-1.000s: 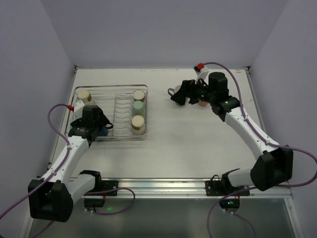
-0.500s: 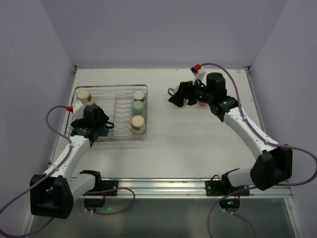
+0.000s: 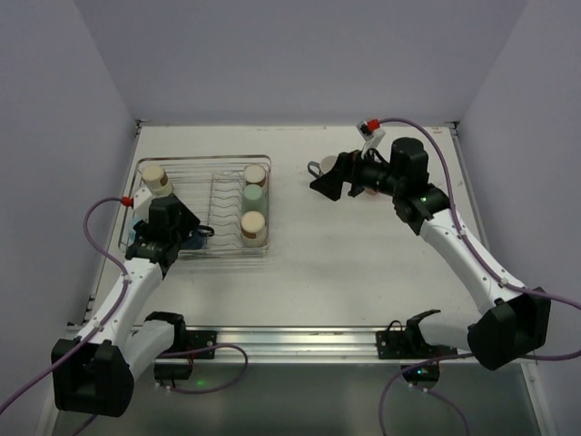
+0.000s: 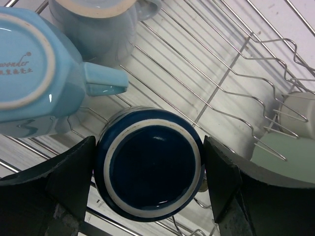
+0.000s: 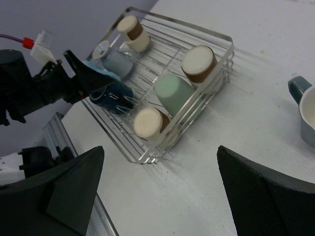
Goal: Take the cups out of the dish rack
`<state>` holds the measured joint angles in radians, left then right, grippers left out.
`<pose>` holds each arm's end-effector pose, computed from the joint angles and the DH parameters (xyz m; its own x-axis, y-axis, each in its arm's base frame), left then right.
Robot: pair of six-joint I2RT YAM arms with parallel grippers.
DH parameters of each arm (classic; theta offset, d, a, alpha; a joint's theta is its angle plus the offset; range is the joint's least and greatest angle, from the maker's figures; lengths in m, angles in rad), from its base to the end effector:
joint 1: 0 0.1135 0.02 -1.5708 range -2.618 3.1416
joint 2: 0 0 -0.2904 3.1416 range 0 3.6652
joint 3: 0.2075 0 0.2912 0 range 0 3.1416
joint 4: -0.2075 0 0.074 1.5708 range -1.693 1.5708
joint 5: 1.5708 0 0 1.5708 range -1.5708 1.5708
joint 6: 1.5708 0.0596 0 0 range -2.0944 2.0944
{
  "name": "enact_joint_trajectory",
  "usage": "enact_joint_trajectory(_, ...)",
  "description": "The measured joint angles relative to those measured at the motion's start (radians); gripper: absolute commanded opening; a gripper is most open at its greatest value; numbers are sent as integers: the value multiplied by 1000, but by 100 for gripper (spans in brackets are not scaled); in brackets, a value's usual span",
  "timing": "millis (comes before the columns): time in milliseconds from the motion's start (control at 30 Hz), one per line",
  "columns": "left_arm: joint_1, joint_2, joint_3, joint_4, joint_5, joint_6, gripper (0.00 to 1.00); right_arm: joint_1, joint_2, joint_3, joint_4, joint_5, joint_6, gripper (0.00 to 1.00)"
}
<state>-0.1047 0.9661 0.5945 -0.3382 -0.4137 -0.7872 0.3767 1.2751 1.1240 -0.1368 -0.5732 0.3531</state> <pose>0.2409 -0.0012 0.2210 -0.3104 -0.6196 -0.7209 -0.6056 0.7135 -0.3524 0.3090 0.1570 0.3725 -0.5218 0.1060 -0.8464 -0.6524 0.5897 0.4761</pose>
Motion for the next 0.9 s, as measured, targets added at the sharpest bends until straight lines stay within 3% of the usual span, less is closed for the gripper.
enact_joint_trajectory(200, 0, -16, 17, -18, 36, 18, 2, 3, -95, -31, 71, -58, 55, 99)
enact_joint_trajectory(467, 0, -16, 78, -48, 61, 40, 0, 79, -107, -60, 200, -71, 167, 99)
enact_joint_trajectory(700, 0, -37, 180, -26, 79, 66, 0, 261, -25, -72, 349, -28, 282, 98)
enact_joint_trajectory(900, 0, -84, 188, -14, 105, 74, 0, 323, 93, -64, 393, 8, 331, 96)
